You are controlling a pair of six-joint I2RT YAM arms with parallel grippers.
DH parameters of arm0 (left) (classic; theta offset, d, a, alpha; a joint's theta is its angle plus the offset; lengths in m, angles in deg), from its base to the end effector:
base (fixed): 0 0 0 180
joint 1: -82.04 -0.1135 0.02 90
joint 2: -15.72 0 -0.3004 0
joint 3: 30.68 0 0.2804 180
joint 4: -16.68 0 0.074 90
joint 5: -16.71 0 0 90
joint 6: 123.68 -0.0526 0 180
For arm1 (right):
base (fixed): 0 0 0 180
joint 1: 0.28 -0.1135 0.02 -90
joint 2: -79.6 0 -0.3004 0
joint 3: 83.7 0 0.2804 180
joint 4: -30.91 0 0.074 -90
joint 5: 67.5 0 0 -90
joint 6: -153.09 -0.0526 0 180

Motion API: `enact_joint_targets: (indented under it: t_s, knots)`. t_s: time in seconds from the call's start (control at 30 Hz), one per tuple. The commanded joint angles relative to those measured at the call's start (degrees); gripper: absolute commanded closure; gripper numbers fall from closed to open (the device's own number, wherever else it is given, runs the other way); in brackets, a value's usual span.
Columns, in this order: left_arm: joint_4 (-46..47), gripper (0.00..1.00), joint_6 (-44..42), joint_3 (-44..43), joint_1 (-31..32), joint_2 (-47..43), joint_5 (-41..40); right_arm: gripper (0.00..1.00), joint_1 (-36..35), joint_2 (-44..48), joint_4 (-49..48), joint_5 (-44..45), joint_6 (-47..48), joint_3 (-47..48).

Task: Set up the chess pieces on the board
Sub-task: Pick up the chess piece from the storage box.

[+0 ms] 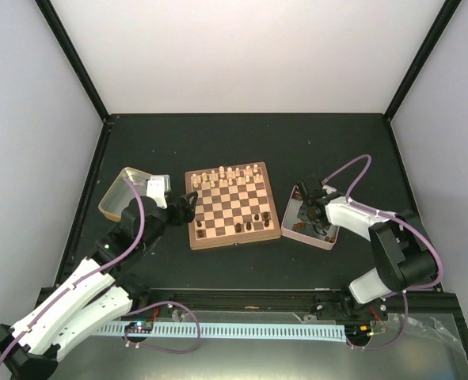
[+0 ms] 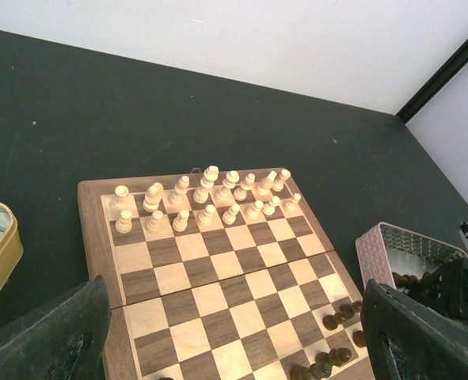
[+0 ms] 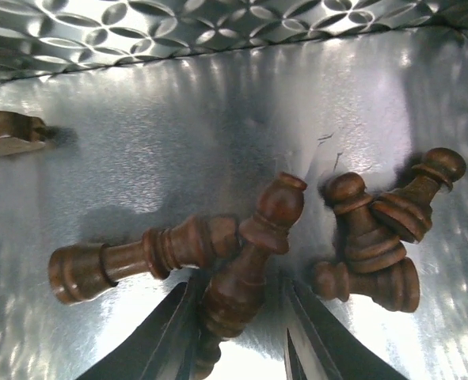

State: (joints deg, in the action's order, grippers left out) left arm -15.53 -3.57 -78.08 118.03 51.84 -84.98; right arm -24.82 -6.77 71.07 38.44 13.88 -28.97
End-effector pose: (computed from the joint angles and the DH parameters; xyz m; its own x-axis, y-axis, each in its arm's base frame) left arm 0.1435 -0.0910 0.3006 -0.4619 -0.2717 -0.8443 0.2203 0.8869 -0.4059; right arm 0.2594 0.1026 0.1479 -0.8078 0.4315 -0.4016 0.4443 0.8934 0.0660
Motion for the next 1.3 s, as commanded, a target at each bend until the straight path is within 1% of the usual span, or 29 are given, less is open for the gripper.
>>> enact_joint_targets:
  t_s: [0.0, 0.2, 0.27, 0.33, 0.4, 0.5, 0.6, 0.7, 0.8, 0.87, 0.97, 1.03, 1.13, 1.27]
  knots:
    - [0.98, 0.12, -0.72, -1.15, -0.40, 0.52, 0.95, 0.70, 0.83, -1.19, -1.72, 1.40, -1.44, -0.75]
    - [1.00, 0.12, -0.84, -1.55, -0.41, 0.89, 1.22, 0.71, 1.33, -2.20, -1.60, 1.29, -0.48, 0.14]
    - [1.06, 0.12, -0.84, -1.69, -0.42, 0.96, 1.26, 0.75, 1.48, -2.45, -1.75, 1.16, 0.29, 0.37]
    - [1.20, 0.12, -0.92, -1.80, -0.43, 1.05, 1.55, 0.83, 1.66, -2.66, -1.71, 0.51, 1.23, 0.67]
    - [1.26, 0.12, -0.97, -2.00, -0.46, 1.29, 1.86, 0.88, 1.68, -2.04, -1.79, -0.04, 2.07, 0.63]
    - [1.56, 0.12, -1.10, -2.37, -0.40, 1.69, 3.07, 0.91, 1.69, 1.10, -1.84, -1.15, 3.41, -0.03]
    - [2.48, 0.12, -0.97, -2.77, -0.50, 2.61, 5.97, 0.91, 1.60, 7.01, -2.56, -3.24, 5.89, -1.48]
    - [4.12, 0.12, -0.32, -3.31, -0.46, 4.44, 11.01, 0.91, 0.88, 13.66, -6.42, -9.61, 10.56, -2.95]
    - [5.59, 0.12, 1.17, -4.97, -0.48, 7.01, 15.04, 0.92, -1.26, 18.55, -9.43, -14.69, 15.29, -2.10]
    - [6.06, 0.11, 2.34, -6.93, -0.61, 8.96, 18.21, 0.92, -3.40, 21.63, -13.50, -19.42, 19.07, -1.96]
    - [6.33, 0.11, 5.42, -9.72, -1.03, 11.84, 24.47, 0.92, -6.60, 25.10, -21.64, -32.16, 25.09, -2.56]
    - [6.52, 0.11, 7.95, -11.60, -1.62, 14.39, 29.13, 0.92, -8.80, 25.99, -26.82, -38.20, 27.67, -2.85]
    - [8.48, 0.11, 11.92, -13.11, -2.42, 17.39, 37.24, 0.92, -10.67, 26.00, -31.02, -42.97, 30.16, -2.42]
    - [15.19, 0.13, 15.90, -12.52, -3.08, 20.41, 45.06, 0.92, -12.79, 24.85, -33.67, -49.51, 32.70, -0.88]
